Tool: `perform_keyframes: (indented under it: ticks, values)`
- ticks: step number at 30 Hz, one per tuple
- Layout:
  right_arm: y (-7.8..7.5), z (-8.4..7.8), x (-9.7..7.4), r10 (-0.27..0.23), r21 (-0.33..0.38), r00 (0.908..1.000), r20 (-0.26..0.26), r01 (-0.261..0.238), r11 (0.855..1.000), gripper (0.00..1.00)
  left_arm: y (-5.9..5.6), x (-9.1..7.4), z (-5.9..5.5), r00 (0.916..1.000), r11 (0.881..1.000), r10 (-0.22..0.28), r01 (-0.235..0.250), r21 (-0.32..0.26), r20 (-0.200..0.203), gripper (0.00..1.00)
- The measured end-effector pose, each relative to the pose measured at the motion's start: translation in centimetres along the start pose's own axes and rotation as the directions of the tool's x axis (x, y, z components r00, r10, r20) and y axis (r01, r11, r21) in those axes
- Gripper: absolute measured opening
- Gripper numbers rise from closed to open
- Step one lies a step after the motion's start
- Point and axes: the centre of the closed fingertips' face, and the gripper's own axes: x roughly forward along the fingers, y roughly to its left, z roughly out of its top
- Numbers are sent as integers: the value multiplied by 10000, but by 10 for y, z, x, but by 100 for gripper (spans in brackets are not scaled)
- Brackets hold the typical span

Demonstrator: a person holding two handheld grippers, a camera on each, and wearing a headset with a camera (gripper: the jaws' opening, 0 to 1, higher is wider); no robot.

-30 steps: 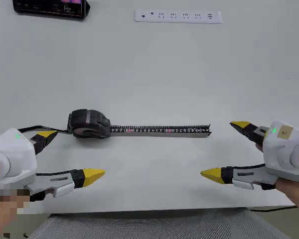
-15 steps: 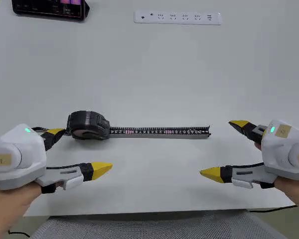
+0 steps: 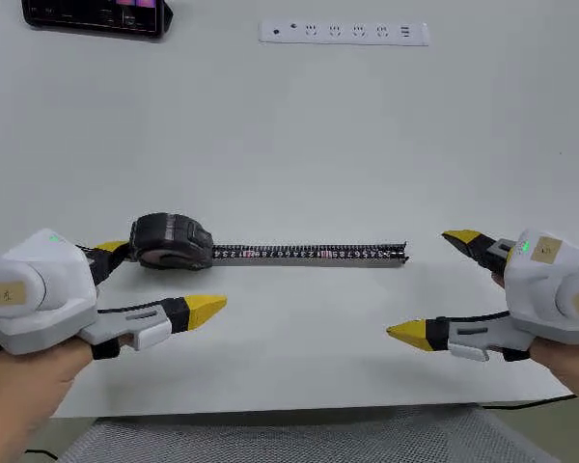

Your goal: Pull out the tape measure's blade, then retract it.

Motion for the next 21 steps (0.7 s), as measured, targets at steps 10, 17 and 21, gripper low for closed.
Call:
perform_keyframes:
  ticks: [10,17,21]
  values:
    - [-1,-3,1,60,-21,9999,-100,-60,10000,83,1,3,3,9996,9994,249,-246,-256,135,91]
    - [-6,-4,3,215,-125,9995,-251,-218,9997,79,2,7,3,9974,9973,711,-709,-202,81,90]
    - [-9,-5,5,296,-223,9989,-354,-304,9993,78,5,9,2,9952,9951,982,-982,-148,24,89]
